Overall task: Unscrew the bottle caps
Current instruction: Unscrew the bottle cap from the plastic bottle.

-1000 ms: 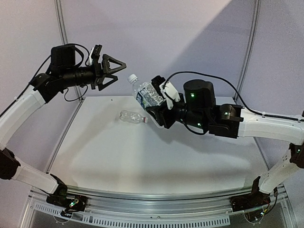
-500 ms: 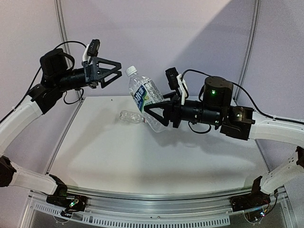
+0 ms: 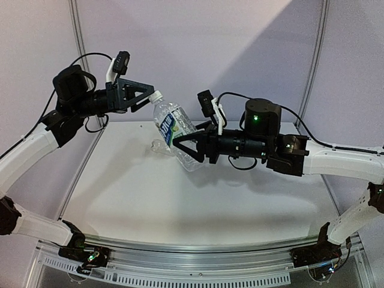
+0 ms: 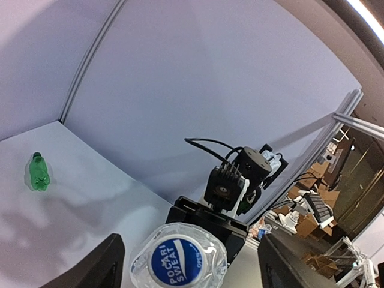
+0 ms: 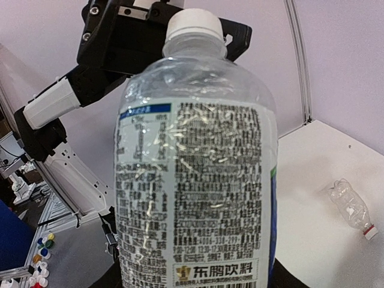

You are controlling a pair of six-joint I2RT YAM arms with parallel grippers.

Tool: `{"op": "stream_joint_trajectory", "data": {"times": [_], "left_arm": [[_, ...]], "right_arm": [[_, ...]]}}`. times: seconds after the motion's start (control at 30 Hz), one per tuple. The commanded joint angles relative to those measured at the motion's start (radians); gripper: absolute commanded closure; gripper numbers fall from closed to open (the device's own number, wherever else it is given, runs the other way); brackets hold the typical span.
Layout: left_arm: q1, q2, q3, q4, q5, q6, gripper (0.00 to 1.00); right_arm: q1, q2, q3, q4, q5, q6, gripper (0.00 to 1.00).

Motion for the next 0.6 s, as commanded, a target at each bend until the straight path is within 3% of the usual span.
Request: {"op": "stream_joint_trajectory", "data": {"times": [0.0, 0.1, 0.2, 0.4, 0.57], "left_arm": [[0.004, 0.019, -0.011, 0.031, 0.013, 0.009, 0.27], [0.004, 0.023, -0.016, 0.02, 0.01, 0.014, 0.3], [0.004, 0.031, -0.023, 0.035, 0.013, 0.002, 0.4], [0.002, 0.054, -0.009, 0.031, 0.029, -0.003, 0.81], [-0.007, 0.061, -0.012, 0.022, 0.014, -0.012, 0.86]], "right_arm": [[-0.003, -0.003, 0.011, 0.005, -0.023, -0.017, 1.0], [-0.003, -0.006, 0.001, 0.019, -0.022, -0.01, 1.0], [-0.003, -0.005, 0.004, 0.02, -0.016, -0.008, 1.0], [-0.003, -0.005, 0.005, 0.018, -0.007, -0.018, 1.0], [-0.002, 0.0, 0.01, 0.015, 0.019, -0.02, 1.0]]}}
